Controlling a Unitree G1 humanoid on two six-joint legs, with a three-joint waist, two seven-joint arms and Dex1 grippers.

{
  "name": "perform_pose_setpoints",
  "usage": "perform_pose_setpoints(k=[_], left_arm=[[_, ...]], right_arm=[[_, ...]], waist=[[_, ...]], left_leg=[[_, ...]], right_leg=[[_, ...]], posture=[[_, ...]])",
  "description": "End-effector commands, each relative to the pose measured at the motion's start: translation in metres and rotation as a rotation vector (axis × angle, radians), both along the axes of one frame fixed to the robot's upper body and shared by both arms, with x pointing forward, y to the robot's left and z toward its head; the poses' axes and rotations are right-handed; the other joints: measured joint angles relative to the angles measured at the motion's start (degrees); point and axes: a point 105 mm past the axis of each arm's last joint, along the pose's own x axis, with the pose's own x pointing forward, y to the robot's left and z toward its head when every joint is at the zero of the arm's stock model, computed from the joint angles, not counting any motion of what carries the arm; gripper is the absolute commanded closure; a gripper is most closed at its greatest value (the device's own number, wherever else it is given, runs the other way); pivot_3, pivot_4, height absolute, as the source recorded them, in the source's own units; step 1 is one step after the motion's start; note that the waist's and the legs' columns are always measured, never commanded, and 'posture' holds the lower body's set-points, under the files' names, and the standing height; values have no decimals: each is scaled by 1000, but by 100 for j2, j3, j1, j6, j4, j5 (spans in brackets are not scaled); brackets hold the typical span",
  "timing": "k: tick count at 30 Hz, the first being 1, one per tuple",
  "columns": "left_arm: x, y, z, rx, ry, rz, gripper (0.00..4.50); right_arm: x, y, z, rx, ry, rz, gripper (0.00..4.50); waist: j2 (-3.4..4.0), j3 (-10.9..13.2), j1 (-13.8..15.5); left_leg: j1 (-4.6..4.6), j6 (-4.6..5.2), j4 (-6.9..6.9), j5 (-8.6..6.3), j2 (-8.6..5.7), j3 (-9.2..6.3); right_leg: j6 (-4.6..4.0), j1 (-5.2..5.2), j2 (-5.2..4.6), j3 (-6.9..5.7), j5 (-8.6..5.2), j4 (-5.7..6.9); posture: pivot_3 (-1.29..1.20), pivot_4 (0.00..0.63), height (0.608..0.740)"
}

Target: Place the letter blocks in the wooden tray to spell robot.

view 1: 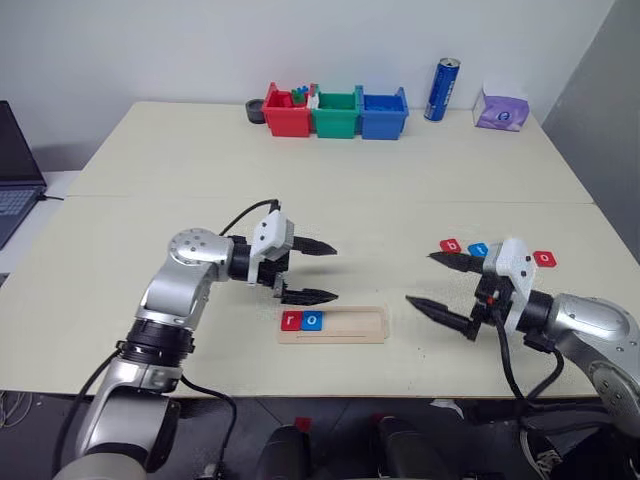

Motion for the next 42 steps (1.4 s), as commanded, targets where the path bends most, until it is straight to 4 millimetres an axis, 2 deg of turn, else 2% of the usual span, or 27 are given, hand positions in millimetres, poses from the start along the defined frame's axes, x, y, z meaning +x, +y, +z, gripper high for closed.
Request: perform_pose_setpoints(k=[1,4,8,19,27,42], left_arm=[[1,-8,10,-60,-52,48,51],[-2,-15,8,-85,-44,61,51],[-3,-20,7,-103,-33,75,51],[-2,-24,-2,-108,-57,111,51],[-5,-29,-3,-119,-59,105,51],[-6,-29,-1,-127,-58,98,51]], right_arm=[[20,-14,1,-40,-64,-181,0],[36,-23,-8,-30,-39,-324,0],[54,-25,-18,16,8,-447,0],[92,-37,-44,38,48,-694,0],[104,-36,-45,68,47,-733,0],[110,-45,-48,78,57,-782,0]], waist=[[0,0,-12],[1,-1,-23],[3,-1,-13],[5,-2,-7],[6,-3,-16],[6,-3,-19]], left_leg=[[0,0,0,0,0,0],[1,-1,0,0,1,1],[1,-2,-1,1,0,2],[0,-2,-2,1,-1,4],[0,-1,-3,1,0,5],[0,-1,-4,1,-1,5]], right_leg=[[0,-1,0,1,0,1],[-1,-1,2,3,0,4],[-1,-1,1,4,1,5],[-2,-2,-2,3,1,2],[-2,-4,-3,4,1,3],[-2,-4,-4,4,1,2]], posture=[[0,150,740],[0,150,740],[0,150,740],[0,150,740],[0,150,740],[0,150,740]])
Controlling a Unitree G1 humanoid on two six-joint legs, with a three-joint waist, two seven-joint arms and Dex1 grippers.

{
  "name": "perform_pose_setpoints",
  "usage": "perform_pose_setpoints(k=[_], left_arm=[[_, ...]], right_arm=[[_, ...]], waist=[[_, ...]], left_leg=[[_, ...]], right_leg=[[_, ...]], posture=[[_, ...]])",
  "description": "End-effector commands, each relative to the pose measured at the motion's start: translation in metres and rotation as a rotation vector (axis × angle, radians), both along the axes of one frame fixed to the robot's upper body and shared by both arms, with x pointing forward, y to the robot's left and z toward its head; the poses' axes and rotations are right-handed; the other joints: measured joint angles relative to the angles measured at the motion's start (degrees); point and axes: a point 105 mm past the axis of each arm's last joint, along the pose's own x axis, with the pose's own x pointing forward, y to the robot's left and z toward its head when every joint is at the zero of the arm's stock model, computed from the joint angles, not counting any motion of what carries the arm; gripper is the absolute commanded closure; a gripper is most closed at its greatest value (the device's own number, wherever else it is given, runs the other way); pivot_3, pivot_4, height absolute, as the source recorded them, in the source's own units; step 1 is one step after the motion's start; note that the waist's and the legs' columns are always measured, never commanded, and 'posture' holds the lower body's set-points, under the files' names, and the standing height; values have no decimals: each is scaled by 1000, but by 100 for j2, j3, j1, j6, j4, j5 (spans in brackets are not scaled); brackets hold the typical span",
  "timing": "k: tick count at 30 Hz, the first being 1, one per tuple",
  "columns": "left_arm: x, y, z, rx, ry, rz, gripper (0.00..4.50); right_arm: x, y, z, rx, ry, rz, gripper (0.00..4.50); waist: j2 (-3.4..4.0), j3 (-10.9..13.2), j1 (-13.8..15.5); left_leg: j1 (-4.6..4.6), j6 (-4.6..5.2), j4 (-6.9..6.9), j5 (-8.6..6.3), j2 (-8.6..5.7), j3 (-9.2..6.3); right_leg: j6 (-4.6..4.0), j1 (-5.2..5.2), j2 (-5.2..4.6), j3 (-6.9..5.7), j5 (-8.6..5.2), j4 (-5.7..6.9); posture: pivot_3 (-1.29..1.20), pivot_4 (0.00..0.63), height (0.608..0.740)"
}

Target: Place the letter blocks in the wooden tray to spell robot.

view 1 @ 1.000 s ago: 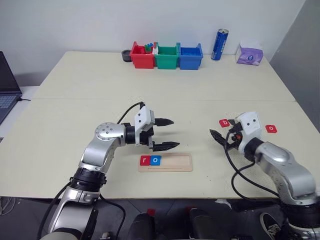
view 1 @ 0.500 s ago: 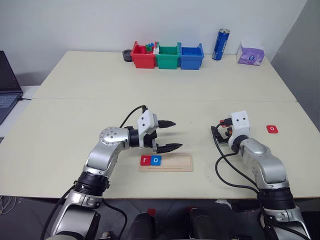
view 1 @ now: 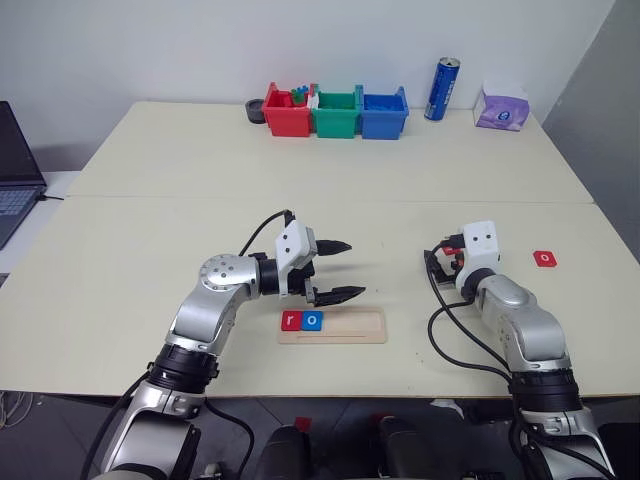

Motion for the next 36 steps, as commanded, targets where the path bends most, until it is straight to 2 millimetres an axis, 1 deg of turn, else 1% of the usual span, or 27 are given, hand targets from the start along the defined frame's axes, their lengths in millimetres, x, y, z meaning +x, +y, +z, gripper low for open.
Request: perform_pose_setpoints(k=[1,10,23,26,31,32,33,36], left_arm=[[-6,-5,11,-21,-46,-39,51],[-7,-9,14,-35,-46,-55,51],[-6,-6,15,-35,-54,-37,51],[-6,-7,15,-34,-54,-40,0],[-6,-7,15,-32,-54,-46,0],[-6,-7,15,-31,-54,-47,0],[-6,-8,16,-31,-54,-48,0],[-6,-8,16,-30,-54,-52,0]], right_arm=[[6,-6,17,-3,-67,-26,0],[11,-8,12,20,-47,-43,0],[16,-10,5,57,-15,-65,0],[15,-8,5,67,-13,-63,578],[14,-7,4,71,-15,-60,2308],[14,-7,4,71,-15,-59,2737],[14,-7,4,71,-15,-59,3034],[12,-8,4,61,-14,-64,3050]], waist=[[0,0,0],[0,0,-1],[0,0,-3],[0,0,-4],[1,0,0],[1,0,0],[1,0,0],[1,0,0]], left_leg=[[0,0,0,0,0,0],[0,0,0,0,0,0],[0,0,-1,0,1,0],[0,0,-1,0,1,0],[0,0,-2,0,1,0],[0,0,-2,0,1,0],[0,0,-2,0,0,0],[0,0,-2,0,1,0]], right_leg=[[0,0,0,0,0,0],[0,0,0,0,0,0],[0,0,0,1,0,-1],[0,0,0,0,0,0],[0,0,-2,0,0,-1],[0,0,-2,0,0,-1],[0,0,-2,0,0,-1],[0,0,-2,0,0,-1]], posture=[[0,150,740],[0,150,740],[0,150,740],[0,150,740],[0,150,740],[0,150,740],[0,150,740],[0,150,740]])
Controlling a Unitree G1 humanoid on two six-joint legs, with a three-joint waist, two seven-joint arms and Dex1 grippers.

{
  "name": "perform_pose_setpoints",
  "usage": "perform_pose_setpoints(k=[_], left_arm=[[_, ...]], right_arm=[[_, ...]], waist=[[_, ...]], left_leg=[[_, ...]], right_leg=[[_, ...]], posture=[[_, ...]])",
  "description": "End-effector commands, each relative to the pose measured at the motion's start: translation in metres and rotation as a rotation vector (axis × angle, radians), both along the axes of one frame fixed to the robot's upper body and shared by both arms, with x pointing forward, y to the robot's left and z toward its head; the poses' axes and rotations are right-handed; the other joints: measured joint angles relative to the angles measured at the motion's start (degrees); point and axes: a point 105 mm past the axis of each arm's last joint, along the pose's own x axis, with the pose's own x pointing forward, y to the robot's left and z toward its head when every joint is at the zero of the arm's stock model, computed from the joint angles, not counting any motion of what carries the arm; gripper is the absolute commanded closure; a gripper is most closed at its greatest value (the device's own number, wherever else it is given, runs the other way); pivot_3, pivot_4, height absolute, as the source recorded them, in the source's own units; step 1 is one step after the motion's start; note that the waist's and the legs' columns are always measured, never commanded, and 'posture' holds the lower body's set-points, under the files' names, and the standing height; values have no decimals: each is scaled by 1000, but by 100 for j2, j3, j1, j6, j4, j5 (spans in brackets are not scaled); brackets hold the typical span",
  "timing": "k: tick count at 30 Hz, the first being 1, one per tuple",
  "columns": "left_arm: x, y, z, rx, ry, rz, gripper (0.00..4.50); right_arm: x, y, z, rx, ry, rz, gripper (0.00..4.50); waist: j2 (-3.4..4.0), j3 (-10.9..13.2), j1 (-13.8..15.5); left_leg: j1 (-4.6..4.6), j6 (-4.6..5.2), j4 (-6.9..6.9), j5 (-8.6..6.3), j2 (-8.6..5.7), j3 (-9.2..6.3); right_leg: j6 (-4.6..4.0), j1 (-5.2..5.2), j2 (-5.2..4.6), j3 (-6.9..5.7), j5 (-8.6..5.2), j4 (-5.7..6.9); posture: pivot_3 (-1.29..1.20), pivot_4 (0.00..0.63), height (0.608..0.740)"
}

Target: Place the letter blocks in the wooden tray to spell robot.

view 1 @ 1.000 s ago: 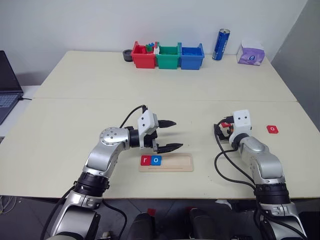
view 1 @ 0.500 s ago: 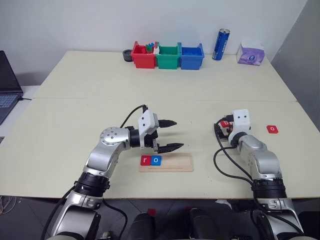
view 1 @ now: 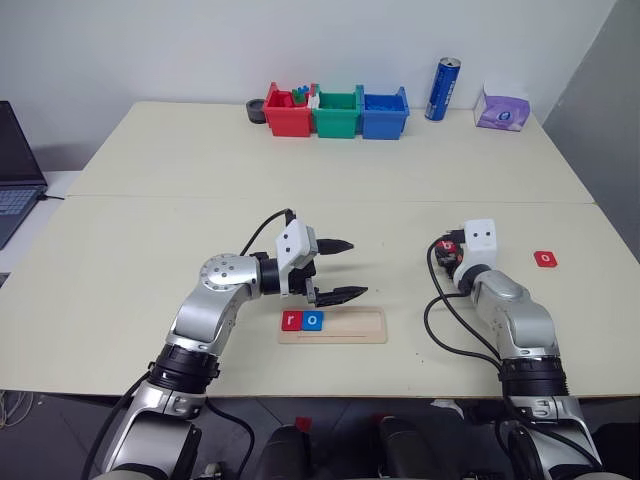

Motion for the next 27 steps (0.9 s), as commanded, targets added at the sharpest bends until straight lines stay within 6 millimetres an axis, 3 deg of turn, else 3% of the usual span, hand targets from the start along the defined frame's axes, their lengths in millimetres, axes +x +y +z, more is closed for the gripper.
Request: perform_pose_setpoints(k=[1,5,16,22,27], left_arm=[[-4,-6,13,-16,-49,-39,0],[-8,-5,14,-14,-51,-52,0],[-53,9,8,56,-14,-203,0],[-58,10,7,64,-5,-212,0],[-59,10,7,68,-3,-220,0]], right_arm=[[-2,-5,12,-6,-40,-17,3050],[-17,-4,18,-4,-32,3,3050],[-116,11,21,-25,123,31,3050],[-132,19,15,-31,198,14,3050],[-133,29,16,-30,214,38,3050]], waist=[[0,0,0],[0,0,4],[7,-2,-11],[7,-3,-8],[7,-3,-12]], left_leg=[[0,0,0,0,0,0],[-2,0,-2,0,1,-2],[-1,0,-10,0,6,-3],[2,-1,-7,0,-1,-2],[1,-1,-7,0,0,-2]], right_leg=[[0,0,0,0,0,0],[0,0,0,-1,0,-2],[2,-4,0,1,-2,-2],[5,-2,4,0,-4,-4],[4,-2,6,1,-4,-7]], posture=[[0,150,740],[0,150,740],[0,150,740],[0,150,740],[0,150,740]])
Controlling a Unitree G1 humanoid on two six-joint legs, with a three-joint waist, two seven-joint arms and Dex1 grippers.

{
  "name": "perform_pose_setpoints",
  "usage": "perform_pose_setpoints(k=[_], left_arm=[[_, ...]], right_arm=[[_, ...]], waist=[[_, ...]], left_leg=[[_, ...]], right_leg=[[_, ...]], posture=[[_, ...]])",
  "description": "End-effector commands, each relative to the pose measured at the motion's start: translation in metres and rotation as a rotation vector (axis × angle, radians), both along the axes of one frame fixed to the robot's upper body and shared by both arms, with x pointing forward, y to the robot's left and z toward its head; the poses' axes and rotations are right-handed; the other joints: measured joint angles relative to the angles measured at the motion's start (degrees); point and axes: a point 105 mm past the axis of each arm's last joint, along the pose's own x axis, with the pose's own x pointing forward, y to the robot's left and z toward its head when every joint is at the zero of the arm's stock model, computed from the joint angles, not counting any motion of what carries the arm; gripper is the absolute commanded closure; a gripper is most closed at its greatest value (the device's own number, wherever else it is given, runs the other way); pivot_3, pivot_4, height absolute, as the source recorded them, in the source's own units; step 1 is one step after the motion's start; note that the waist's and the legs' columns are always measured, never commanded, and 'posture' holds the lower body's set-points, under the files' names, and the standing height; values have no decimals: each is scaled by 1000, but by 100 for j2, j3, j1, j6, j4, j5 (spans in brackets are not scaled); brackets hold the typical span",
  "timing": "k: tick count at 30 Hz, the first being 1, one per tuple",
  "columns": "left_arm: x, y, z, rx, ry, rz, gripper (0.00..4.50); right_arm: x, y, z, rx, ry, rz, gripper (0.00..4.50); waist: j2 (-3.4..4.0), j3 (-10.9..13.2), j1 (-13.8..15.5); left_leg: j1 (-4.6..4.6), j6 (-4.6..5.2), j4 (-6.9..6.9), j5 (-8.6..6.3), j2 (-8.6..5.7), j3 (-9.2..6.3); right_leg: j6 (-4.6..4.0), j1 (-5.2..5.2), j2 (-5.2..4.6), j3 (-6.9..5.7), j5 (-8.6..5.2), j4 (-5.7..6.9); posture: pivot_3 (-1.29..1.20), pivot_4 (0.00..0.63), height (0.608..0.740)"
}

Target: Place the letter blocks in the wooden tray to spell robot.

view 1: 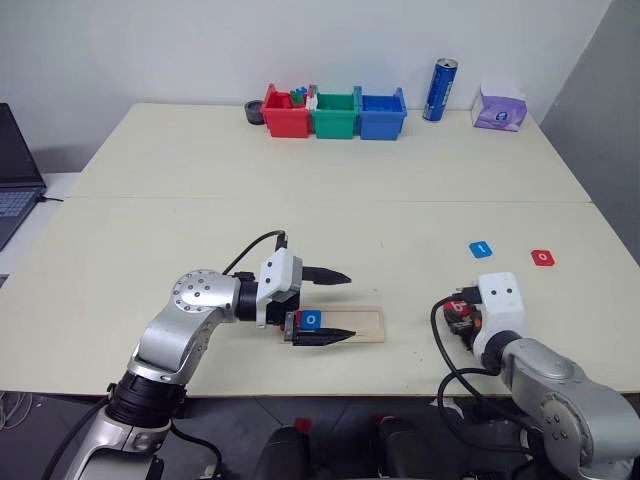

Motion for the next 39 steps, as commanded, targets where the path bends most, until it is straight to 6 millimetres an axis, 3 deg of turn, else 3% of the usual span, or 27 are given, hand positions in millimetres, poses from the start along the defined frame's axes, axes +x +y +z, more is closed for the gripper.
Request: perform_pose_setpoints(k=[1,11,20,23,27,31,34,39], left_arm=[[-8,-4,9,-9,-28,-46,0],[-13,-4,9,-1,-21,-51,0],[-11,-3,10,2,-20,-45,0],[-9,-3,10,3,-19,-46,0],[-5,-2,12,2,-20,-44,0],[2,-1,11,13,-26,-46,0],[4,-4,10,13,-29,-65,0],[5,-10,9,21,-64,-113,0]], right_arm=[[-1,9,10,-1,-34,27,3050],[-6,24,-5,72,46,60,3050],[-6,25,-4,85,34,66,24],[-3,17,5,102,-20,73,24],[7,8,38,114,-168,156,24],[-3,16,71,114,-325,555,24],[-13,11,60,23,-326,783,24],[-9,-2,27,-58,-314,959,24]], waist=[[0,0,-1],[0,0,-6],[0,0,-6],[0,0,-5],[2,2,-5],[3,5,-4],[-2,7,9],[-14,14,-1]], left_leg=[[0,0,0,0,1,0],[-1,0,-1,0,2,-1],[-1,0,-2,0,1,-1],[-2,0,-1,0,1,-1],[-2,0,-1,0,0,1],[0,2,-2,-1,-2,3],[-1,3,-6,-1,-1,1],[1,3,-1,-2,-2,8]], right_leg=[[0,0,1,0,0,-1],[1,0,1,0,-1,-3],[5,-1,1,0,-3,-4],[5,-1,1,-1,-3,-4],[6,-1,2,-3,-4,-4],[9,0,4,-11,-6,-8],[6,3,7,-12,-5,-15],[1,5,5,-7,-4,-12]], posture=[[0,150,740],[0,150,740],[0,150,740],[0,150,740],[0,150,740],[0,150,740],[0,150,740],[0,150,740]])
